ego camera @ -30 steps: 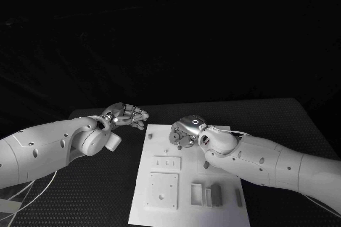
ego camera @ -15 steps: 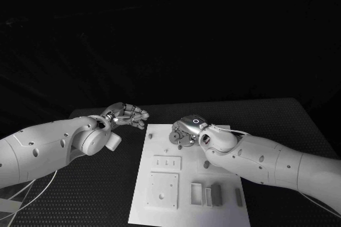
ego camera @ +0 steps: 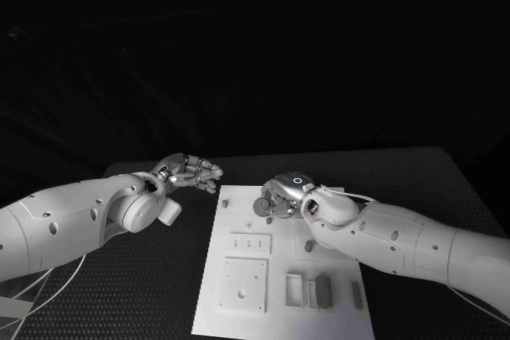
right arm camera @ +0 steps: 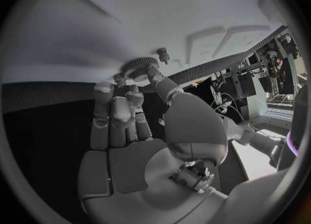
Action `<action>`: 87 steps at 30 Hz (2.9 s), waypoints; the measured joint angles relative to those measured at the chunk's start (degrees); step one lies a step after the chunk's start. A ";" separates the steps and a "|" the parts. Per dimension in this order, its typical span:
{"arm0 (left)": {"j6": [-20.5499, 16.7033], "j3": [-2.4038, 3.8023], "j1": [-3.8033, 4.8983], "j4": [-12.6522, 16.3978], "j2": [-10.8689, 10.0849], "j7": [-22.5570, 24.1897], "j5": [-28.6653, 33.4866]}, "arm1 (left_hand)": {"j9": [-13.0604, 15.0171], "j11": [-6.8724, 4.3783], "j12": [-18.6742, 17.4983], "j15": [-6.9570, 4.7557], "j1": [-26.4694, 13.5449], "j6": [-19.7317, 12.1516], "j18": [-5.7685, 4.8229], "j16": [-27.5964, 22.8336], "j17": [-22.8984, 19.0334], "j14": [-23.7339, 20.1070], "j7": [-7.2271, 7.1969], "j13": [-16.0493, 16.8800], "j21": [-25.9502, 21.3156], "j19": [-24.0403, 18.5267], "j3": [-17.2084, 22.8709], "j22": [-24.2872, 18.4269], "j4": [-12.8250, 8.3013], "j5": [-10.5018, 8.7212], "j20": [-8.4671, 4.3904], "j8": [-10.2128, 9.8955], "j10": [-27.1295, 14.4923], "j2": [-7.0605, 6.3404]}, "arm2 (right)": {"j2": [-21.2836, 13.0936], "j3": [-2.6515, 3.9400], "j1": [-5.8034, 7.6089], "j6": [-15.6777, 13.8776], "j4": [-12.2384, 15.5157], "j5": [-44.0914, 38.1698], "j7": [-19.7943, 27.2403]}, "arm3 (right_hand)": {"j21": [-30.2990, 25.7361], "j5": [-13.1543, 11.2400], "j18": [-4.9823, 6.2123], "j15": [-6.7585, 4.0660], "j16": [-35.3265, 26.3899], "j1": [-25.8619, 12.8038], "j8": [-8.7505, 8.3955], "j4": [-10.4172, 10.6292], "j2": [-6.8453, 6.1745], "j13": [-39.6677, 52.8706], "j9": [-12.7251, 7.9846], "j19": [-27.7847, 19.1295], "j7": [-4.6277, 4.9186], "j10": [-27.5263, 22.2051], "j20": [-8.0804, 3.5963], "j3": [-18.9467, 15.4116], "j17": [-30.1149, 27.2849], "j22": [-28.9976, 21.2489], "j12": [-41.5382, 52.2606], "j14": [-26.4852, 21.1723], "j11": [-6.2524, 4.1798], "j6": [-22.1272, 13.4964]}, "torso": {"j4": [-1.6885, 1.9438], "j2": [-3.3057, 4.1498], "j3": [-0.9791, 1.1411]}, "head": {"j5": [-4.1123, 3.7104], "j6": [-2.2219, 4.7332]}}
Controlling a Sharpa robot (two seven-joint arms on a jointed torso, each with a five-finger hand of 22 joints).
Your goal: Assemble the parts on the task board
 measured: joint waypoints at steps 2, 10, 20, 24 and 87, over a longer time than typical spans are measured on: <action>0.00 0.00 0.00 0.01 0.00 0.00 0.00 | 0.00 0.00 0.00 0.00 0.00 0.00 0.34 0.00 0.00 0.00 0.00 0.00 0.00 0.00 0.00 0.00 0.00 0.00 0.00 0.00 0.00 0.00 | -0.06 0.00 -0.01 0.14 -0.01 0.31 0.00 | 0.00 0.00 0.00 0.00 0.00 -0.36 0.00 0.00 -0.04 0.00 0.00 0.00 0.01 -0.21 0.00 0.00 0.01 0.00 0.00 0.00 0.21 -0.01 | -0.01 0.00 0.00 | 0.00 -0.01; 0.00 0.00 0.00 0.05 -0.03 -0.02 0.00 | -0.01 0.00 0.00 0.00 0.00 0.00 0.49 0.00 0.01 0.00 0.00 -0.01 0.00 0.00 0.00 0.00 0.00 0.00 0.00 0.00 0.00 0.00 | -0.29 0.00 0.00 0.82 -0.10 1.49 0.13 | -0.23 0.00 0.00 0.18 0.00 -0.98 0.00 0.15 0.13 -0.05 0.02 0.07 0.09 -0.21 0.10 0.15 0.13 0.00 0.00 -0.17 0.20 -0.10 | -0.05 -0.01 0.04 | -0.07 -0.02; 0.00 0.00 0.00 0.03 -0.04 -0.03 0.00 | -0.01 0.00 0.00 0.00 0.00 0.00 0.47 0.00 0.04 0.00 0.00 -0.01 0.00 0.00 0.00 0.00 0.00 0.00 0.00 0.00 0.00 0.00 | -0.94 0.01 0.00 0.78 0.21 2.95 0.62 | -0.23 0.00 0.00 0.18 0.00 -1.53 0.01 0.30 0.18 -0.05 -0.01 -0.02 0.09 -0.21 0.20 0.31 0.39 0.00 0.00 -0.19 0.20 -0.30 | -0.01 -0.01 0.03 | -0.18 0.08; -0.01 0.00 0.00 0.08 -0.14 -0.03 0.00 | -0.01 0.00 0.00 0.00 0.00 0.00 0.45 0.00 0.05 0.00 0.00 -0.01 0.00 0.00 0.00 0.03 0.00 0.00 0.00 0.00 0.00 0.00 | -2.55 0.18 0.01 -0.79 1.64 4.39 1.34 | -0.22 0.00 0.00 0.51 0.00 -1.53 0.01 0.29 0.18 -0.05 -0.07 -0.02 0.09 -0.21 0.21 0.32 1.13 0.00 0.10 0.19 0.20 -0.31 | -0.02 -0.03 0.04 | -0.24 0.21; 0.14 0.00 -1.72 -3.77 0.22 0.44 0.00 | 0.24 -0.31 0.43 0.01 0.00 0.21 0.46 -0.67 0.76 0.41 0.21 1.26 -0.44 0.00 -0.32 0.22 -0.01 0.00 0.00 0.00 2.31 0.00 | -19.76 2.84 -1.65 6.04 -2.85 21.22 19.03 | -7.52 0.11 1.48 1.36 -15.34 5.96 3.33 0.29 -3.39 -34.18 1.29 -6.91 2.64 -1.08 4.85 0.93 -5.30 -1.29 -45.33 -2.62 3.17 -1.83 | -2.75 -2.16 1.20 | -2.10 1.38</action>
